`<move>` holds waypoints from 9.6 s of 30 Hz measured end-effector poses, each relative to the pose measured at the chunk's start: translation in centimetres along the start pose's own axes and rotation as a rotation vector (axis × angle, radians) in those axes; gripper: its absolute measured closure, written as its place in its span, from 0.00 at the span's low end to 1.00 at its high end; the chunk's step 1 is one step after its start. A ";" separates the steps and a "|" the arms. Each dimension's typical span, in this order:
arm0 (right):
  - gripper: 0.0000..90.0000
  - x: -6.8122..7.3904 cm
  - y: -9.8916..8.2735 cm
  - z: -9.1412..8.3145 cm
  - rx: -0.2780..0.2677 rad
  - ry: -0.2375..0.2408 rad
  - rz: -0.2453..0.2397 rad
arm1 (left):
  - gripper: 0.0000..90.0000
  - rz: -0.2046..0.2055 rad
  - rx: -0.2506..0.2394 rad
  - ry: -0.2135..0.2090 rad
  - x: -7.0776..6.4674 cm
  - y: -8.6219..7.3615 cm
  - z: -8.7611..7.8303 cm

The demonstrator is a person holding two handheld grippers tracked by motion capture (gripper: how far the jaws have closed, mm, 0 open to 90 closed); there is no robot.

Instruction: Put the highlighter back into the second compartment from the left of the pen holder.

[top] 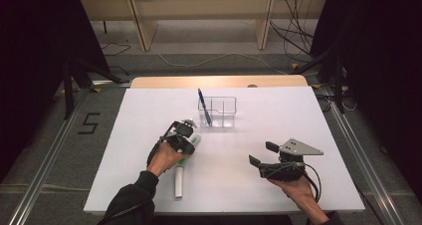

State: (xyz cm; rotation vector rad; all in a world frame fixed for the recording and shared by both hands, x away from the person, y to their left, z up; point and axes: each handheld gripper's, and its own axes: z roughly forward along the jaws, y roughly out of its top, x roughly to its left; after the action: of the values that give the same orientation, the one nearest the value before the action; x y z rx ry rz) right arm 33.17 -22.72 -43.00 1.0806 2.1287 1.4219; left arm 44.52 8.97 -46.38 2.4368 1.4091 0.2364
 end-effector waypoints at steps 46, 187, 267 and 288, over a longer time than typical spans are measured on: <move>0.23 5.1 0.0 0.5 0.002 0.031 -0.321 | 0.74 0.340 0.045 -0.323 -4.5 -1.9 -6.9; 0.86 3.8 -0.4 4.5 0.068 -0.219 -0.696 | 0.19 0.172 -0.687 -0.305 -1.1 -8.6 -9.8; 0.85 -0.3 10.3 20.2 -0.052 -0.205 0.052 | 0.16 0.075 -0.837 -0.158 0.5 -12.4 -8.7; 0.31 0.0 11.7 15.3 -0.065 -0.177 0.017 | 0.14 0.025 -0.712 -0.149 0.9 -11.8 -7.8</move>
State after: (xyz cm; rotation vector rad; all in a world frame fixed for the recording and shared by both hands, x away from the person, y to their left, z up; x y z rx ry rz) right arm 47.85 -10.82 -39.02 1.1564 1.9409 1.3395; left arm 33.05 16.71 -43.21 1.8385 0.9997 0.4598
